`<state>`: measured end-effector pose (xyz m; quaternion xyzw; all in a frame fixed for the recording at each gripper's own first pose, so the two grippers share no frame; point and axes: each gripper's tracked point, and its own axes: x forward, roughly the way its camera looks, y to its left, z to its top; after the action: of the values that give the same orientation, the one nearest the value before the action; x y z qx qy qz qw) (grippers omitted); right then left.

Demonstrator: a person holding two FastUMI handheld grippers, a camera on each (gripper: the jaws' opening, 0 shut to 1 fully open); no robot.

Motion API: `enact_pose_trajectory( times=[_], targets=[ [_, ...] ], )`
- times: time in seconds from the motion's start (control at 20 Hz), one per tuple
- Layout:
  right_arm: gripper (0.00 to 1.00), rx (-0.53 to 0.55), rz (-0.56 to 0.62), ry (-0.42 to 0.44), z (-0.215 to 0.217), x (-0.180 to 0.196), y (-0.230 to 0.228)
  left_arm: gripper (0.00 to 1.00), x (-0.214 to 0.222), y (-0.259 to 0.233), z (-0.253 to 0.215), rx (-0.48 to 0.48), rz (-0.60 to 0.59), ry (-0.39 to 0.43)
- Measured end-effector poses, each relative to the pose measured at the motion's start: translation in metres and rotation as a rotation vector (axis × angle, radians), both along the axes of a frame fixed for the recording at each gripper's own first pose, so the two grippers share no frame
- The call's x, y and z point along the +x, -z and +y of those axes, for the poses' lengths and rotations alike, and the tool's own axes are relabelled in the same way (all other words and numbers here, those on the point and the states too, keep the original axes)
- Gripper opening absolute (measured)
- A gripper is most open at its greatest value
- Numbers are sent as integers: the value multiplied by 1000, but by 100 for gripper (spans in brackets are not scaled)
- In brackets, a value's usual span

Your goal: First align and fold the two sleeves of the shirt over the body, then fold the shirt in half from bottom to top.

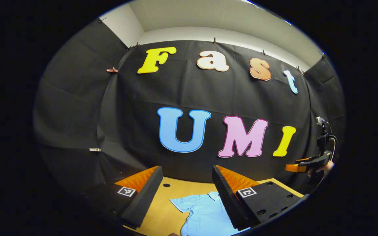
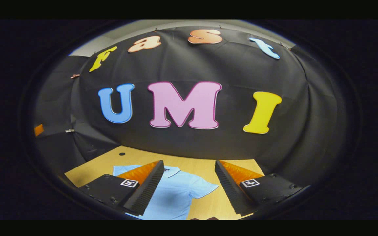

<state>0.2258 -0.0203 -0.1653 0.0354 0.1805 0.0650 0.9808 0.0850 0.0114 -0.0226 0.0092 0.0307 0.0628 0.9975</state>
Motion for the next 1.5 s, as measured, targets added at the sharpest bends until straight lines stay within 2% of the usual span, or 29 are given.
enact_pose_trajectory(
  times=[0.15, 0.35, 0.5, 0.65, 0.9, 1.0, 1.15, 1.2, 1.25, 1.35, 1.4, 1.45, 1.5],
  targets=[
    [97, -13, 97, -19, -15, 43, 69, 97, 23, 11, -13, 16, 35, -10],
    [98, -40, 222, -38, -27, 78, 167, 97, 53, 32, -30, -2, 92, -14],
    [98, -13, 338, -49, -32, 90, 238, 97, 70, 45, -40, 12, 135, -26],
    [96, -16, 405, -47, -39, 97, 288, 97, 84, 56, -55, 21, 168, -15],
    [96, 7, 490, -43, -46, 101, 339, 97, 103, 54, -71, 54, 152, -9],
    [98, 26, 532, -46, -43, 97, 354, 96, 105, 60, -75, 52, 168, -10],
    [96, 40, 609, -40, -42, 86, 374, 97, 106, 62, -80, 49, 167, -21],
    [96, 29, 577, -44, -44, 91, 372, 97, 105, 65, -78, 56, 171, -34],
    [96, 6, 596, -52, -45, 86, 377, 97, 105, 67, -76, 57, 177, -49],
    [88, -9, 587, -85, -42, 87, 375, 97, 104, 70, -76, 46, 186, -67],
    [65, -2, 578, -85, -40, 89, 374, 97, 103, 74, -76, 44, 189, -74],
    [55, 16, 580, -84, -37, 89, 375, 97, 103, 77, -76, 48, 197, -81],
    [30, 35, 581, -68, -35, 92, 374, 97, 103, 80, -76, 53, 203, -88]
  ],
)
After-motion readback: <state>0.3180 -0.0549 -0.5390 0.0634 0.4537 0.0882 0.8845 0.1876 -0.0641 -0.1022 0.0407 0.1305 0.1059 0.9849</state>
